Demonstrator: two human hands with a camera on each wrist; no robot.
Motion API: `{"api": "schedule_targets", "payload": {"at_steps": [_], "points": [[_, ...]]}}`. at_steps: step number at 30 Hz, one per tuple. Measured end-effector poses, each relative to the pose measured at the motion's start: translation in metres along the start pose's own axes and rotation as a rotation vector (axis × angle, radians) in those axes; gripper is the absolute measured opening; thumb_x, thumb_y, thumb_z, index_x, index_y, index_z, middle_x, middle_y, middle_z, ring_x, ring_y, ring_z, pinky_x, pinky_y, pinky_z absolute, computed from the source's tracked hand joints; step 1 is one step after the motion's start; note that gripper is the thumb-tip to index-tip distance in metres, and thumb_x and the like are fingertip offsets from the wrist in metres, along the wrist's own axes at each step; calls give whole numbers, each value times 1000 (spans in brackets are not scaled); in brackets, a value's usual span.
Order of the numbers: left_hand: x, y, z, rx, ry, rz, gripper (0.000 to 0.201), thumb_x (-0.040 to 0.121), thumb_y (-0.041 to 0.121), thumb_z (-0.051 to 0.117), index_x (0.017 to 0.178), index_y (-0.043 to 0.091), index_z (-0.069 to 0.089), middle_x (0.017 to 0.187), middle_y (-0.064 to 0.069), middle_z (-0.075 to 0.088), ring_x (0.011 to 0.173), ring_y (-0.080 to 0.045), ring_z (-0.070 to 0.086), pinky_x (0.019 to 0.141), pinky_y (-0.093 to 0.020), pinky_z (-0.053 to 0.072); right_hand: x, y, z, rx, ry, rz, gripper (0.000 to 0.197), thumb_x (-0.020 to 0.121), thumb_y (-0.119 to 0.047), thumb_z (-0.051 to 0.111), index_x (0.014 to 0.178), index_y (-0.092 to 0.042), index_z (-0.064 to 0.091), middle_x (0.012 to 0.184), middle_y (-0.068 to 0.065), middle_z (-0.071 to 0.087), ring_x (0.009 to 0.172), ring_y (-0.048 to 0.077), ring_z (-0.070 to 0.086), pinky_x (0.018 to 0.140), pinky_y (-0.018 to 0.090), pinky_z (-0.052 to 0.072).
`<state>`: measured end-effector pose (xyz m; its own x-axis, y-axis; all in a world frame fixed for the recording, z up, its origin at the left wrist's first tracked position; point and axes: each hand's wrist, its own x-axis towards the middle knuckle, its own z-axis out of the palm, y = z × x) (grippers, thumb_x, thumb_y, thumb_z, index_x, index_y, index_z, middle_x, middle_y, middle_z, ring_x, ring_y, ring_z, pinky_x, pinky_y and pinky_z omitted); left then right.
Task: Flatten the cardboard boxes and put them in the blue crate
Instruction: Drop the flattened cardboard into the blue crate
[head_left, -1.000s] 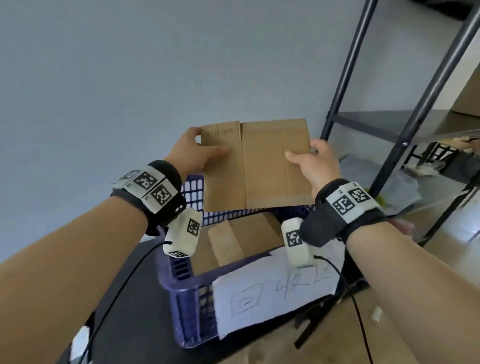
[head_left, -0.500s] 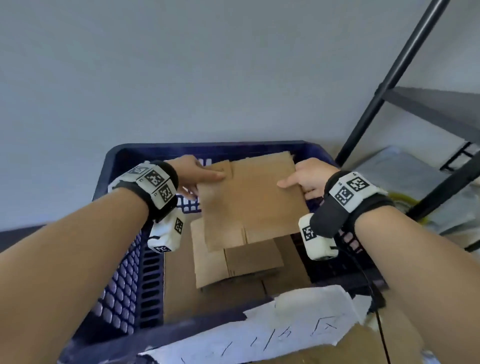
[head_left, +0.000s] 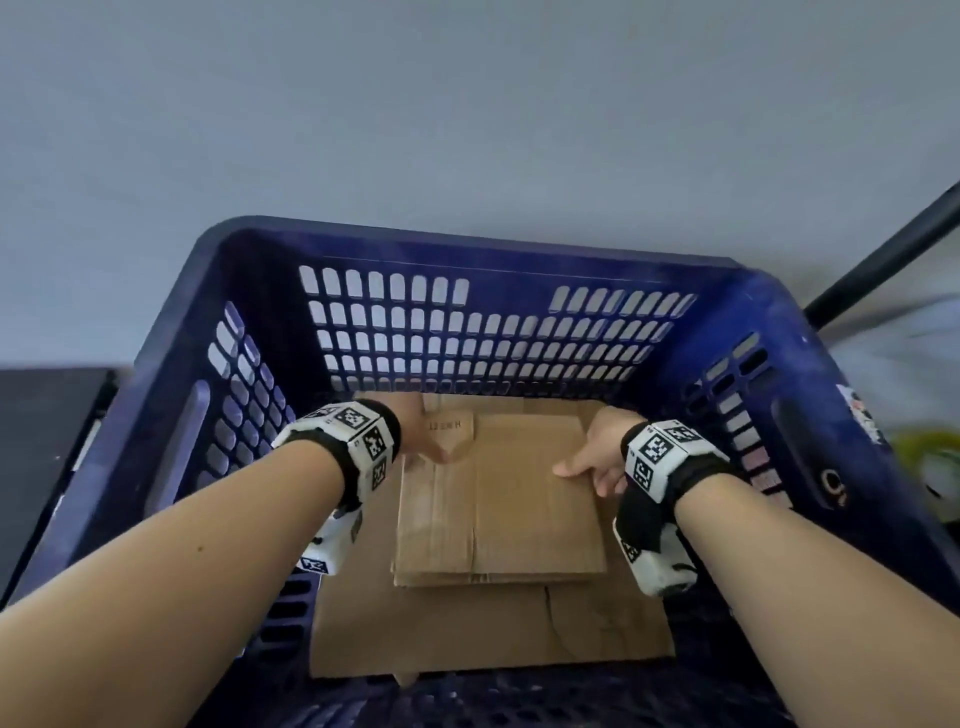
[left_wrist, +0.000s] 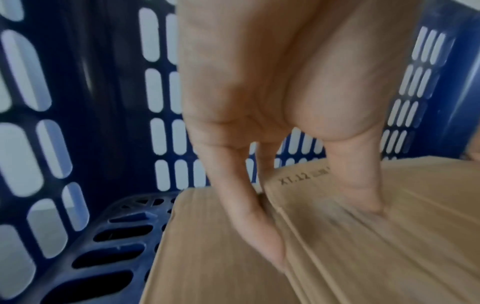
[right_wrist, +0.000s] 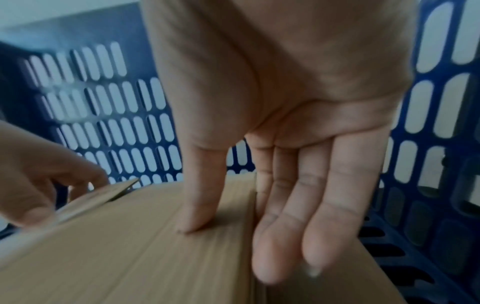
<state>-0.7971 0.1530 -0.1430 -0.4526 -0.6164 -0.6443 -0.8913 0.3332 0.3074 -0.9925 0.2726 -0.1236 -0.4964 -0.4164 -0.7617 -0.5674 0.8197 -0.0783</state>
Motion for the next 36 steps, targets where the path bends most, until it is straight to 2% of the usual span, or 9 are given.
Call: {"api": "schedule_targets", "payload": {"at_steps": [2,4,8,12,16,21,30,34,36], "points": [[1,0,8,57,23,-1,62,73,49,75,117,15,50,110,-5,60,88,-21,64,89,-37,54,6,1,4,-91,30,-25,48,71,-45,79,89,-4,61,95,12,73,79,21,68,81,33,55],[5,-2,14,41,19,-2,57,74,46,76,114,16,49,96,-1,65,72,-16,66,88,-36,54,11,0,9,-180,81,-65,63,70,-47,78,112,-6,57,107,11,69,95,24,67,85,35,55],[8,-4,16,-83,-44,-1,55,76,29,77,119,18,44,92,-6,66,74,-22,71,71,-40,60,17,-3,17,-172,50,-168,102,75,-32,78,151,-23,11,134,10,54,100,23,60,90,38,51],[6,-5,14,-58,-74,6,55,76,23,78,119,14,44,86,-9,66,72,-23,69,73,-40,60,15,-6,17,-240,-17,-200,93,73,-31,80,148,-22,24,137,8,49,113,28,59,94,40,51],[6,-4,20,94,8,33,56,74,33,78,115,16,45,84,3,57,60,-12,55,65,-28,54,13,-9,21,-327,-18,-195,93,73,-34,80,146,-19,25,135,8,50,102,26,61,76,35,52],[10,-6,25,288,99,26,74,68,51,77,124,16,43,119,-5,47,107,-23,50,91,-37,48,9,-8,22,-487,76,-204,89,71,-46,78,141,-15,31,131,8,53,112,26,57,85,37,51],[4,14,17,551,210,238,75,65,51,79,122,18,43,119,-1,47,110,-20,50,93,-36,45,0,-39,42,-620,-21,-446,21,84,-3,56,102,-9,46,84,6,52,81,24,54,65,33,47],[4,34,30,485,-98,316,30,78,31,72,102,19,58,110,1,59,106,-22,57,91,-38,49,1,-34,35,-453,-146,-413,47,76,-23,76,110,-12,46,86,-1,49,70,16,51,61,30,46],[3,37,35,470,-204,312,43,71,42,77,101,20,56,110,1,55,105,-23,56,91,-40,49,2,-30,37,-455,-124,-447,61,68,-34,83,113,-13,48,95,0,53,79,18,54,69,32,48]]}}
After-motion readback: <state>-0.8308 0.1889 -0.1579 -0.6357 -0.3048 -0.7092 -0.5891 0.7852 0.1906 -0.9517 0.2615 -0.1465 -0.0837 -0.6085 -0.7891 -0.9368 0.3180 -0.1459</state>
